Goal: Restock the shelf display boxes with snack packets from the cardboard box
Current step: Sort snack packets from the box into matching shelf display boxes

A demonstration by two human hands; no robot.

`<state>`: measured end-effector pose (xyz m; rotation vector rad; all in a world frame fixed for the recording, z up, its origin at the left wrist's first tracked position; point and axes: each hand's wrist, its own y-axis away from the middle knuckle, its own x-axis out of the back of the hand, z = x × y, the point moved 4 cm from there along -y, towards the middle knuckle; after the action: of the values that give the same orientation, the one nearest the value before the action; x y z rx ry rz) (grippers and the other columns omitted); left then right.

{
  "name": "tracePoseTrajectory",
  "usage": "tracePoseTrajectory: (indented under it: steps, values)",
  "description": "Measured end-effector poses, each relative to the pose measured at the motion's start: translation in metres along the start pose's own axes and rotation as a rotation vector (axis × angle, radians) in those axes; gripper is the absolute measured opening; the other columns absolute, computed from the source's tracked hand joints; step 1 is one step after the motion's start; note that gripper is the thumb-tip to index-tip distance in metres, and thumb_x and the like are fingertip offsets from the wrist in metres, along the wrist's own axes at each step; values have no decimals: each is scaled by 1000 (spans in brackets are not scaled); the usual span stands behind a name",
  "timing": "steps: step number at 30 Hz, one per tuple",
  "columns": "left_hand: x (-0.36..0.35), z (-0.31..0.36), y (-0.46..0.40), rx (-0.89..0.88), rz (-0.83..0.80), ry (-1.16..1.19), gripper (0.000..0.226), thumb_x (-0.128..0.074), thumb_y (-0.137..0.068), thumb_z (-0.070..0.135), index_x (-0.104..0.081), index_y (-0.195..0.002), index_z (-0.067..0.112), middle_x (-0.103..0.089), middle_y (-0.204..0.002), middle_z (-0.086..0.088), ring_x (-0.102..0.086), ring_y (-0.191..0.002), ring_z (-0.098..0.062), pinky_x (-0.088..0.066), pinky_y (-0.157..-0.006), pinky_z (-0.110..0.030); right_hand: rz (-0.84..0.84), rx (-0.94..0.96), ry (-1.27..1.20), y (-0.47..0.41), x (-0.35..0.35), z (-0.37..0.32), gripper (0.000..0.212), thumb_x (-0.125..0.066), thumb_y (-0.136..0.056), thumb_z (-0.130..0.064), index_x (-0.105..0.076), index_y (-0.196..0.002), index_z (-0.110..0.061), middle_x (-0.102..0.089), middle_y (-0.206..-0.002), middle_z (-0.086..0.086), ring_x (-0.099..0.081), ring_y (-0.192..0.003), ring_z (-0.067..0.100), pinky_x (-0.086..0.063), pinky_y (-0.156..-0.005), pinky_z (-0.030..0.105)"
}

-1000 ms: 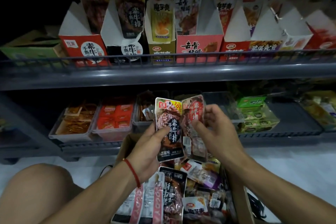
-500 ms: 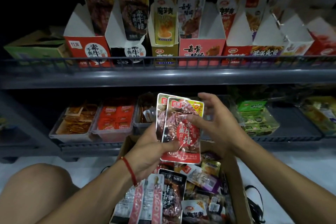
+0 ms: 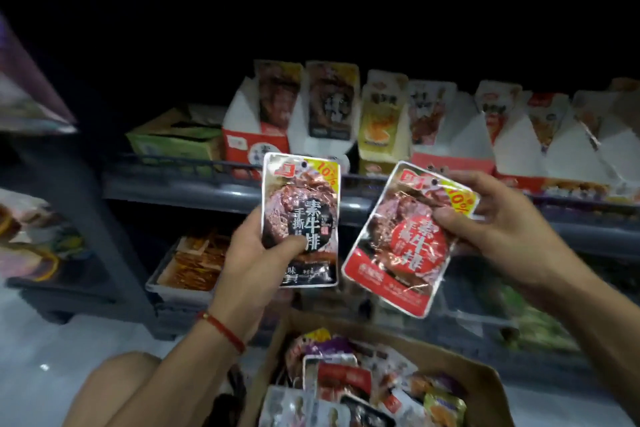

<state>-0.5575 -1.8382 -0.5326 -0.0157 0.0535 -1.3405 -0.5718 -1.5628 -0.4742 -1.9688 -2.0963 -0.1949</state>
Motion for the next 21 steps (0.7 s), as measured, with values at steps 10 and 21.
tracePoseTrajectory:
  steps: [10,21]
  values:
    - [96,53,-81,-79,407,316,31,-64,-77,1,-74,-101,18,-79,-91,-2,-75,-88,-30,-62,-74,-43,201,354,188,-178,-112,-165,14,-74,-87,-31,-70,-97,-23,-73,-87,-3,-71,-72,9,-58,-62,30]
    - [118,33,-98,-13,333,436,32,-59,-84,-5,-73,-106,14,-76,-105,-16,-72,-98,-42,-60,-81,-52,91,280,926,-270,-197,-155,21,-61,-100,-27,-63,-116,-14,-62,-109,8,-58,-93,26,-42,-73,30]
